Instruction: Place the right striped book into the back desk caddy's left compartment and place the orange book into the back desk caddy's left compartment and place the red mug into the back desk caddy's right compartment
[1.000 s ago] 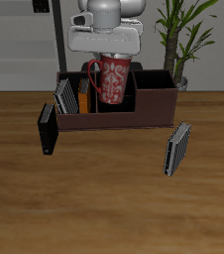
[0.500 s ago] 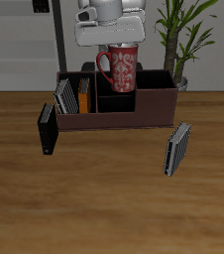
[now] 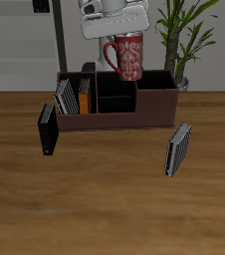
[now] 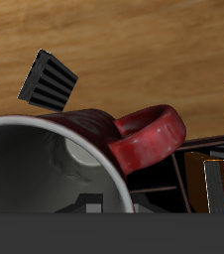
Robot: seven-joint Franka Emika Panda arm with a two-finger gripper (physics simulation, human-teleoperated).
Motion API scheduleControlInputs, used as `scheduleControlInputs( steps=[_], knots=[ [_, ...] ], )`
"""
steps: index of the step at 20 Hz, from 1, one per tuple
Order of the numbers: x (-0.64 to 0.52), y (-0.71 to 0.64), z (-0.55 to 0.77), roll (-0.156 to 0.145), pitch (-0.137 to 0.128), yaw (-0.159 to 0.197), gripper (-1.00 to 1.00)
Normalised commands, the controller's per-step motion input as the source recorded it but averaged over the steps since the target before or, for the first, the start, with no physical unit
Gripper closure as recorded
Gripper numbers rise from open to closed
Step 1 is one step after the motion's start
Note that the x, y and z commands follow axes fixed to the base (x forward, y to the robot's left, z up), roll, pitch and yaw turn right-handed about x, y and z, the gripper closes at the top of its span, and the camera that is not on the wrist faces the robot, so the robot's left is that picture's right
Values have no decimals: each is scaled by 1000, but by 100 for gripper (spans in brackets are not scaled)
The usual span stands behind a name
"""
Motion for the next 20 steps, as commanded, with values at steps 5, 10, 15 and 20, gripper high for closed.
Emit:
scheduleControlInputs(
  steps=[5,10,15,20],
  knots=[
    [-291,183,-65,43,17,32,100],
    [-172,147,-86,8,11,28,100],
    [-251,156,-90,26,30,24,100],
    [-244,230,-198,38,58,34,100]
  ],
)
